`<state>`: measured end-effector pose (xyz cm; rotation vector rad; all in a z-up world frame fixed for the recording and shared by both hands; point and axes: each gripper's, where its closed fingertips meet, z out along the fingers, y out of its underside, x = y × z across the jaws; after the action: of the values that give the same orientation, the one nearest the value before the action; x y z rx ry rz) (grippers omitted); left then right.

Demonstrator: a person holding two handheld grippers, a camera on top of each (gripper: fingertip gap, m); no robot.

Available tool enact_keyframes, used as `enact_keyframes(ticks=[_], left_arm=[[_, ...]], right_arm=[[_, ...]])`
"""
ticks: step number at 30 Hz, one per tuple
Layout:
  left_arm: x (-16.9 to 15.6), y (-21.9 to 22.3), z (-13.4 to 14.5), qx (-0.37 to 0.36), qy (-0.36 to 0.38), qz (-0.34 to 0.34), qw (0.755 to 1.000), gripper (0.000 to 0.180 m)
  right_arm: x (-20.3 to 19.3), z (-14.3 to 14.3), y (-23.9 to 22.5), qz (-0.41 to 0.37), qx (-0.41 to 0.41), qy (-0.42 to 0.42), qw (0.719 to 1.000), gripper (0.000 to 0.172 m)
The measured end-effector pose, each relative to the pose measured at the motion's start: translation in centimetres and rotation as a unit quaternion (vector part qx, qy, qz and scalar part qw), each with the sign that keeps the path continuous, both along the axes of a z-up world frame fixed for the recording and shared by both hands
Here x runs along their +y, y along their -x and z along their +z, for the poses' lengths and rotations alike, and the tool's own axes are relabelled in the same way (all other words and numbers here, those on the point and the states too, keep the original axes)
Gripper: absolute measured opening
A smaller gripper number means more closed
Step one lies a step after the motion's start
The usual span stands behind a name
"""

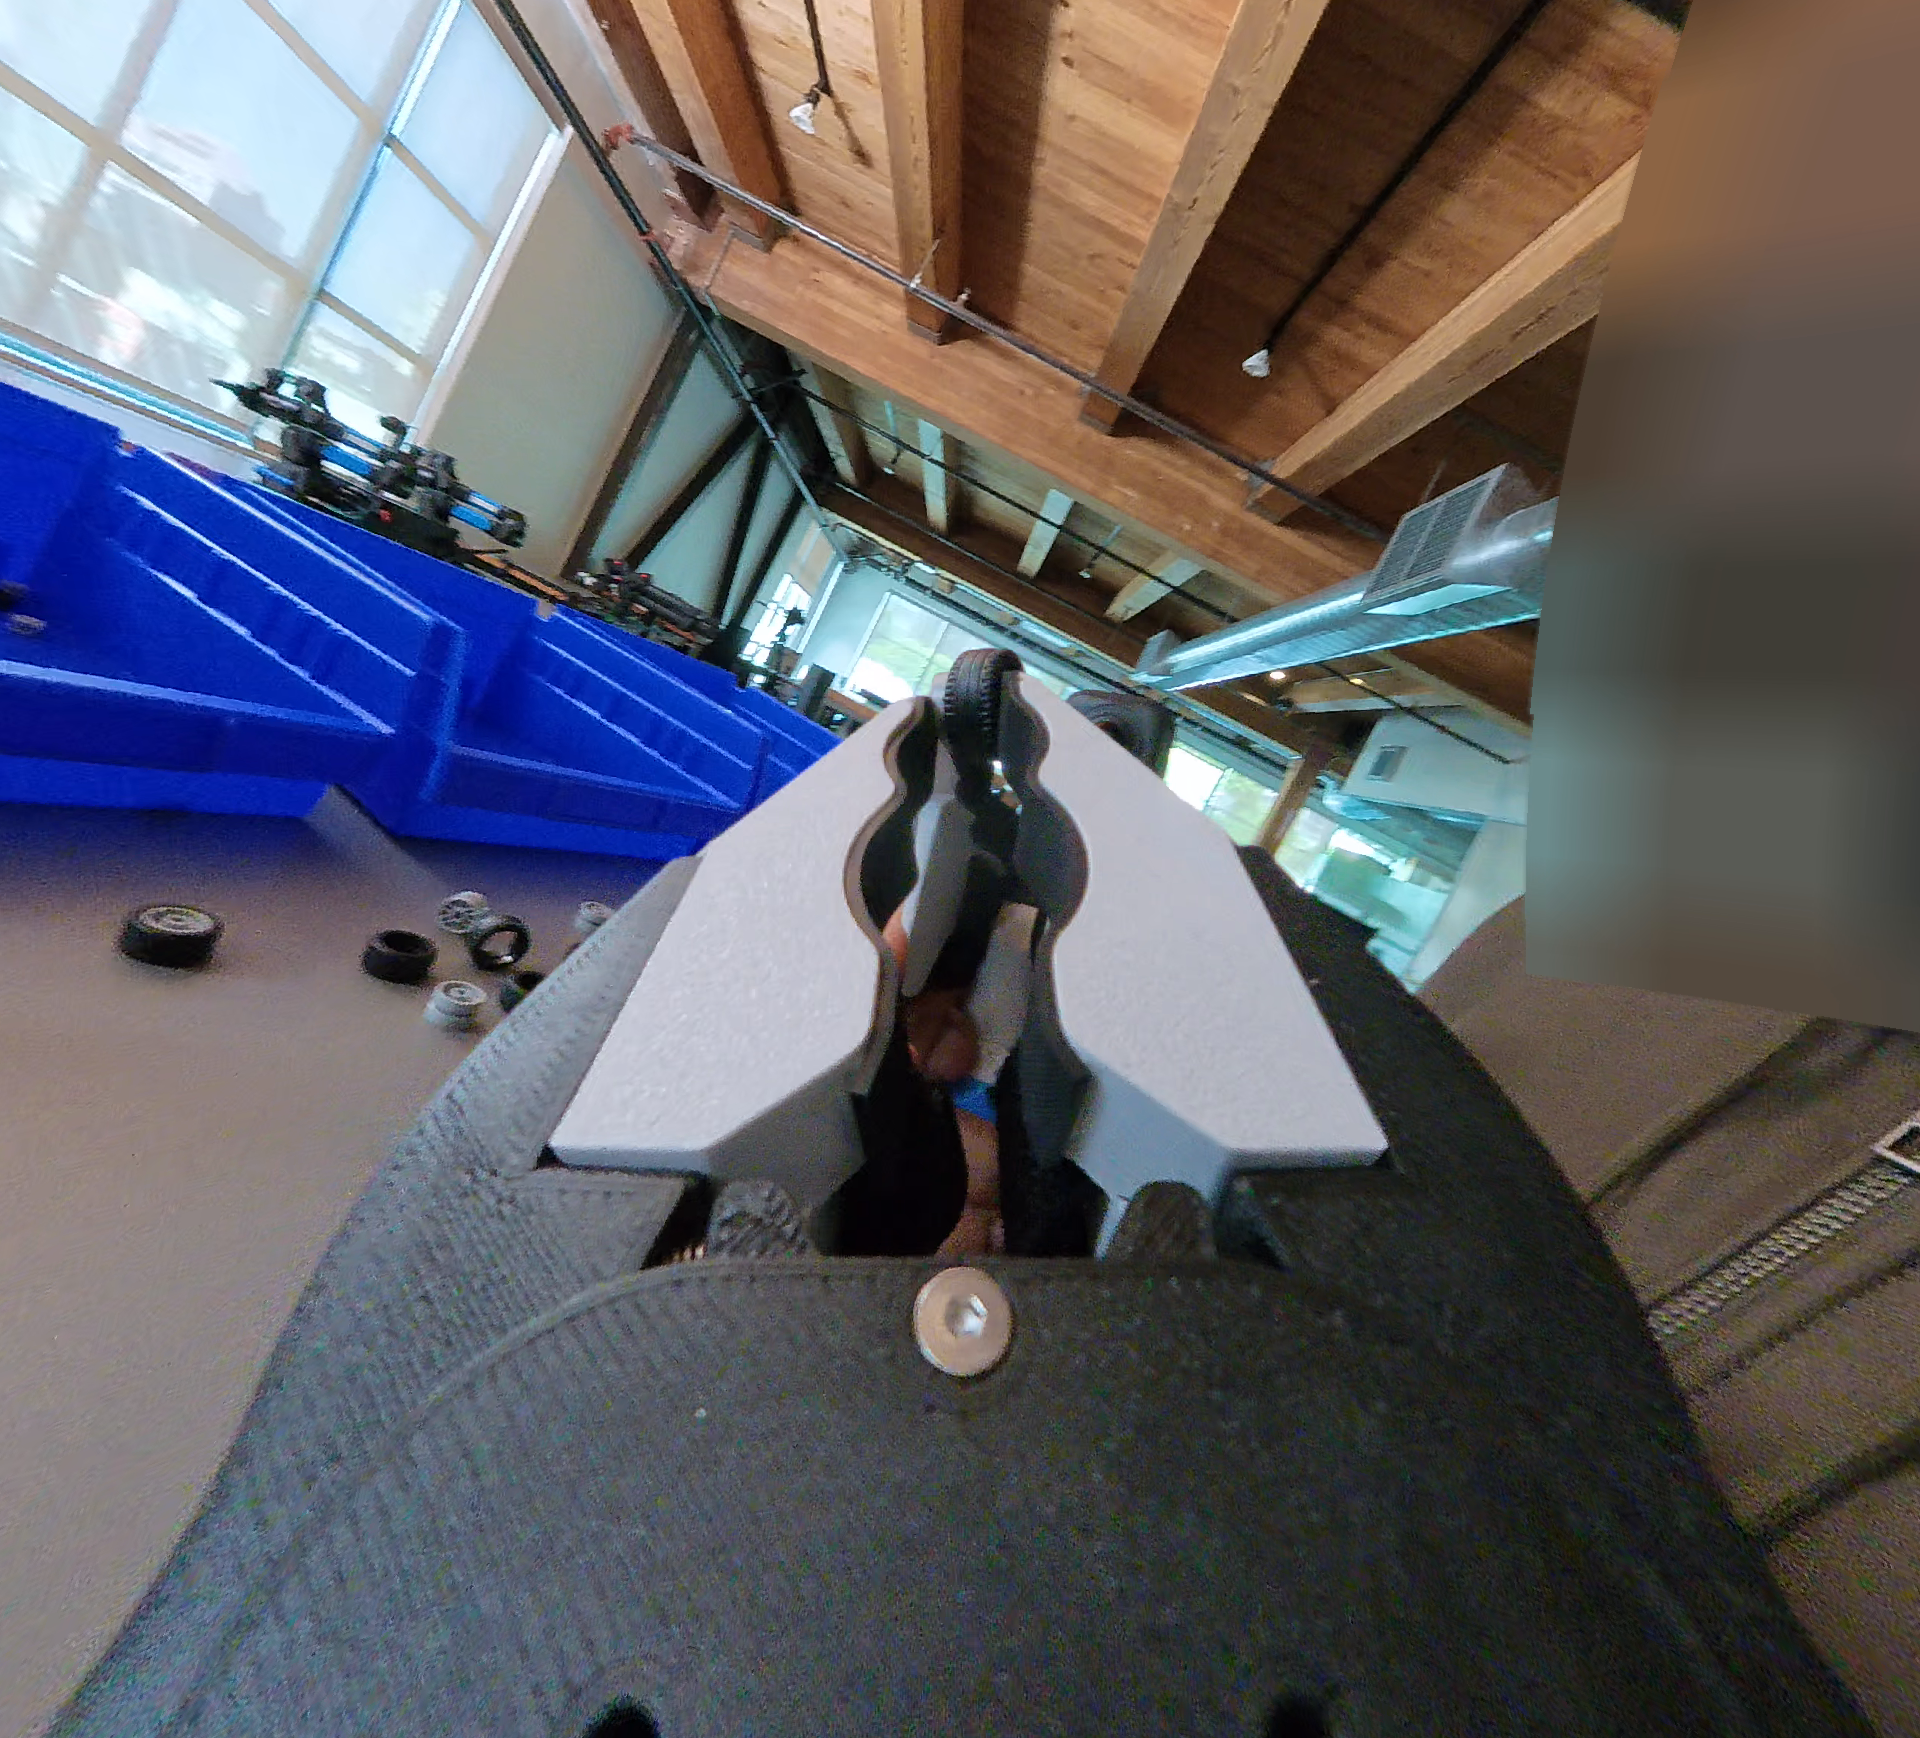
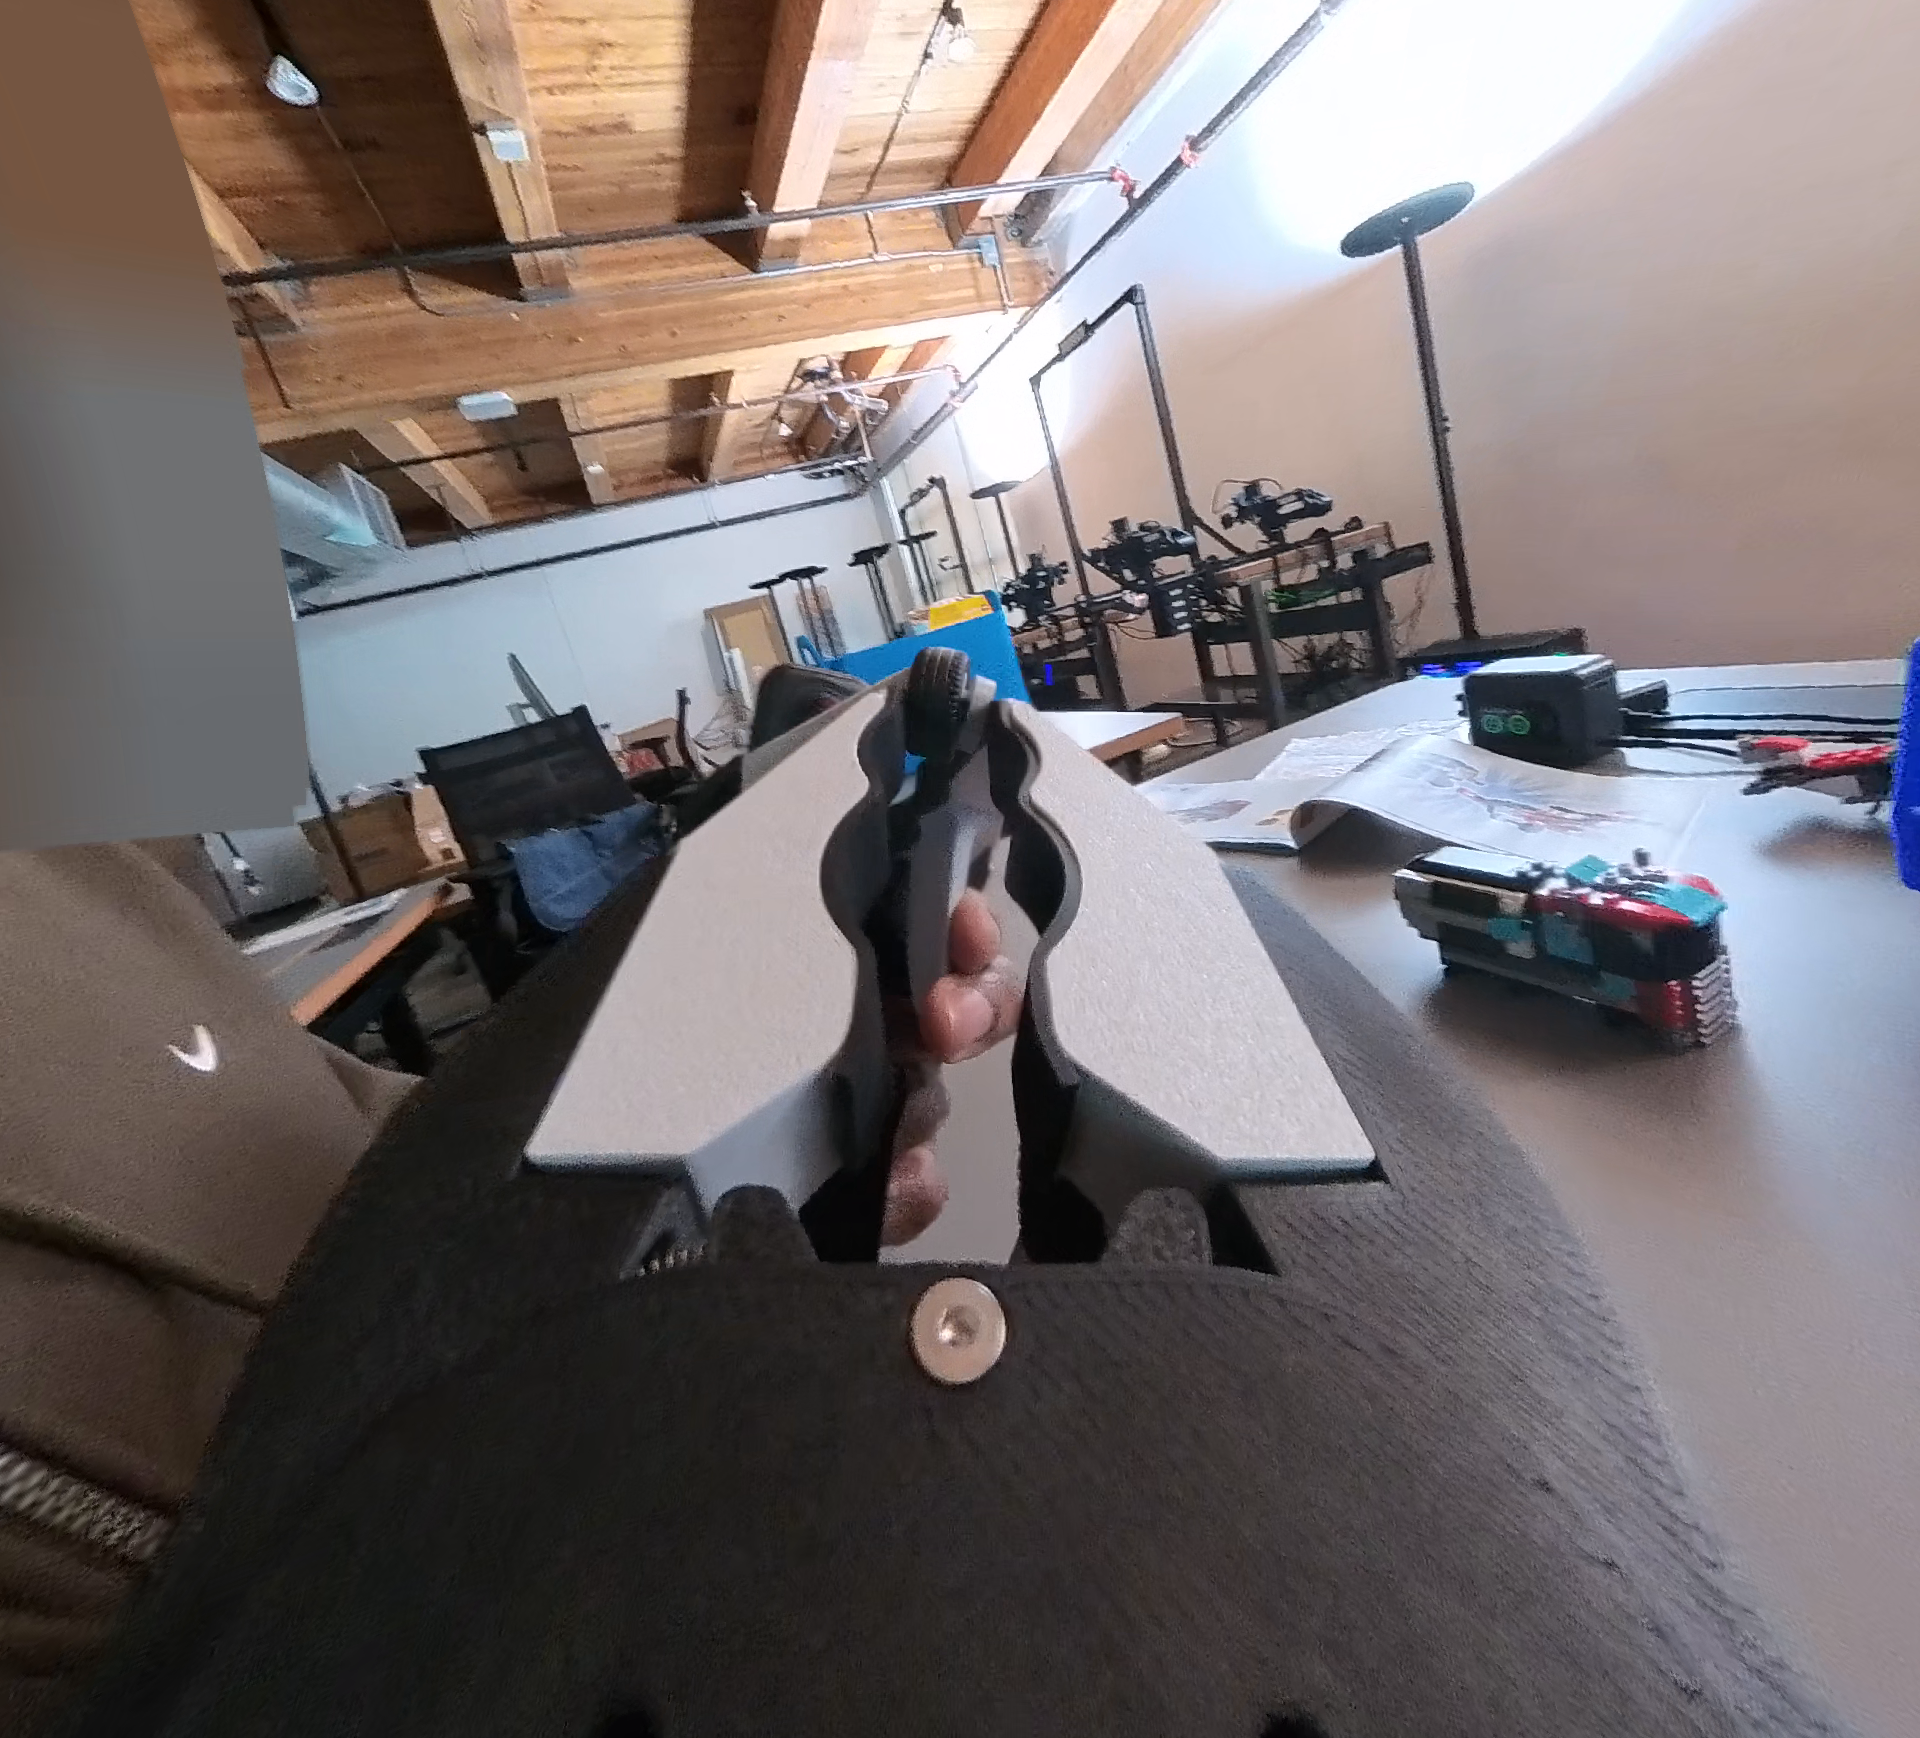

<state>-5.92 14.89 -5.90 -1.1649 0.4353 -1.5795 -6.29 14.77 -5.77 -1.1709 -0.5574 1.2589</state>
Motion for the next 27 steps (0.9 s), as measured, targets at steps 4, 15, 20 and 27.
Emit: enact_keyframes(ticks=[4,15,20,27], left_arm=[[-0.3,-0.1,0.0,-0.026,0.023,-0.045,0.998,0.012],[-0.9,-0.1,0.0,-0.070,0.062,-0.128,0.987,0.014],[-0.8,-0.2,-0.5,-0.032,0.047,-0.122,0.991,0.014],[-1.7,-0.2,-0.2,0.038,-0.021,-0.094,0.995,0.014]], right_arm=[[-0.2,0.1,-0.1,0.039,0.027,0.022,0.999,0.015],[-0.6,0.1,-0.4,0.133,0.082,0.084,0.984,0.014],[-0.5,-0.4,-0.4,0.112,0.051,0.064,0.990,0.013],[-1.3,-0.3,-0.3,0.107,0.002,0.022,0.994,0.013]])
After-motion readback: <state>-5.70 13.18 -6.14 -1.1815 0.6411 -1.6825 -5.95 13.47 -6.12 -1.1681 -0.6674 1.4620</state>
